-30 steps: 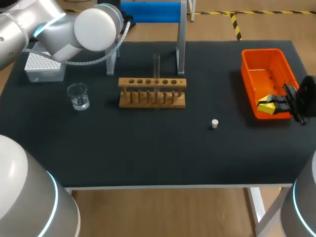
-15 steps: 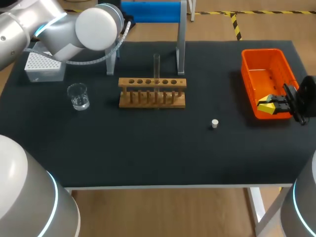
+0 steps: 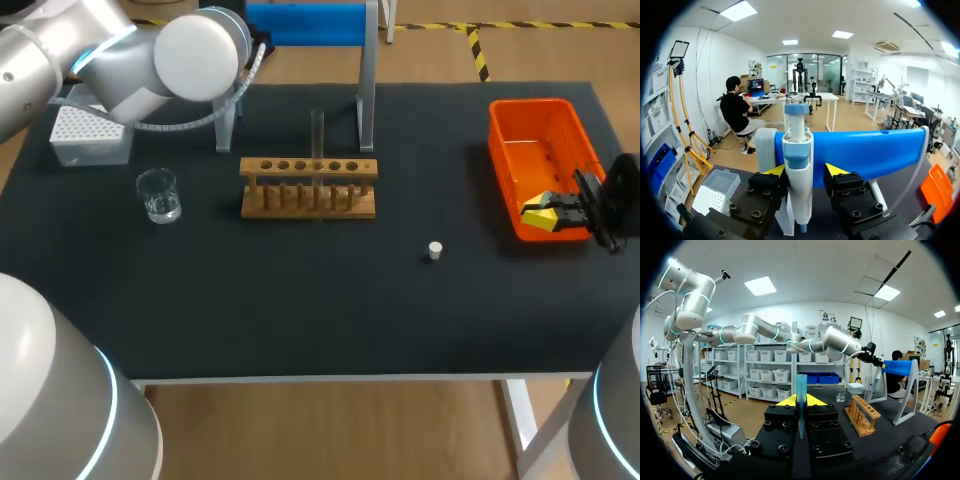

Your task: Invert the test tube, pick up the pipette, mount the tip to pipette, aspirate from beaker and dispense into the tube, eject the tip, return the pipette, and cap with the stopper.

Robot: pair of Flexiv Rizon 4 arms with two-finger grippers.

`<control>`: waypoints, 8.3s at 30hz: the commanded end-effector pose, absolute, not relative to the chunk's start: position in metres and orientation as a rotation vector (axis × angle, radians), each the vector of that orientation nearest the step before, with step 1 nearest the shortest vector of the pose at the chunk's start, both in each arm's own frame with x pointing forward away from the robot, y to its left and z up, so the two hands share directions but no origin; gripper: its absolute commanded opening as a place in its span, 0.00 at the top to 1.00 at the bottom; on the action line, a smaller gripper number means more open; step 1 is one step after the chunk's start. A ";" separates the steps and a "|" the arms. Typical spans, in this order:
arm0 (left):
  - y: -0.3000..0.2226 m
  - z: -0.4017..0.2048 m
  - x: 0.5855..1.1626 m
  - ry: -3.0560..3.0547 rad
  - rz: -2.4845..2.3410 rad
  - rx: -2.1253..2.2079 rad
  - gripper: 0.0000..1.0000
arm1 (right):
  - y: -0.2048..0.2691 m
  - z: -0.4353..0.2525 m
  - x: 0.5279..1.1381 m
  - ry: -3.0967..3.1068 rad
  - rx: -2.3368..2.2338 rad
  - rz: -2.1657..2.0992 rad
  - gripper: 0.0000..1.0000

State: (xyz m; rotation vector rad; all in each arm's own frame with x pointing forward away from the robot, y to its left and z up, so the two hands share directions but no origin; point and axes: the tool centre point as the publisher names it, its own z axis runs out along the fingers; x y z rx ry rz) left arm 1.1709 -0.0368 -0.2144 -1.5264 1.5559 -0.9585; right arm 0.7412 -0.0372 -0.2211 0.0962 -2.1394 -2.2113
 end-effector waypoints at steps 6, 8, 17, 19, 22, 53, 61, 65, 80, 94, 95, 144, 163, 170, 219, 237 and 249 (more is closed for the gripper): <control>-0.038 -0.217 1.175 1.556 -0.958 -1.533 0.55 | -0.038 -0.221 0.740 -2.142 0.097 -2.211 1.00; -0.039 -0.217 1.176 1.557 -0.958 -1.534 0.55 | -0.038 -0.221 0.740 -2.142 0.097 -2.211 1.00; -0.040 -0.218 1.177 1.559 -0.958 -1.537 0.57 | -0.038 -0.221 0.740 -2.142 0.097 -2.211 1.00; -0.040 -0.219 1.177 1.557 -0.959 -1.539 1.00 | -0.038 -0.221 0.740 -2.142 0.097 -2.211 1.00; -0.040 -0.219 1.177 1.555 -0.959 -1.542 1.00 | -0.038 -0.221 0.740 -2.142 0.097 -2.211 1.00; -0.040 -0.145 1.177 1.485 -0.981 -1.434 1.00 | -0.038 -0.221 0.740 -2.142 0.097 -2.211 1.00; -0.047 -0.114 1.154 1.659 -1.106 -1.267 1.00 | -0.038 -0.221 0.740 -2.142 0.097 -2.211 1.00; -0.048 -0.098 1.137 1.783 -1.205 -1.169 1.00 | -0.038 -0.221 0.740 -2.142 0.097 -2.211 1.00; -0.043 -0.063 1.088 2.112 -1.405 -0.932 1.00 | -0.038 -0.221 0.740 -2.142 0.097 -2.211 1.00; -0.043 -0.063 1.088 2.112 -1.405 -0.932 1.00 | -0.038 -0.221 0.740 -2.142 0.097 -2.211 1.00; -0.043 -0.063 1.088 2.112 -1.405 -0.932 1.00 | -0.038 -0.221 0.740 -2.142 0.097 -2.211 1.00; -0.083 -0.021 0.942 2.523 -1.860 -0.036 1.00 | -0.038 -0.221 0.740 -2.142 0.097 -2.211 1.00; -0.154 -0.015 0.860 2.364 -1.922 -0.176 1.00 | -0.038 -0.221 0.740 -2.142 0.097 -2.211 1.00; -0.173 -0.014 0.853 2.342 -1.918 -0.190 1.00 | -0.038 -0.221 0.740 -2.142 0.097 -2.211 1.00; -0.228 -0.018 0.835 2.341 -1.916 -0.146 1.00 | -0.038 -0.221 0.740 -2.142 0.097 -2.211 1.00; -0.229 -0.018 0.834 2.350 -1.911 -0.139 1.00 | -0.038 -0.221 0.740 -2.142 0.097 -2.211 1.00; -0.229 -0.018 0.834 2.350 -1.911 -0.139 1.00 | -0.038 -0.221 0.740 -2.142 0.097 -2.211 1.00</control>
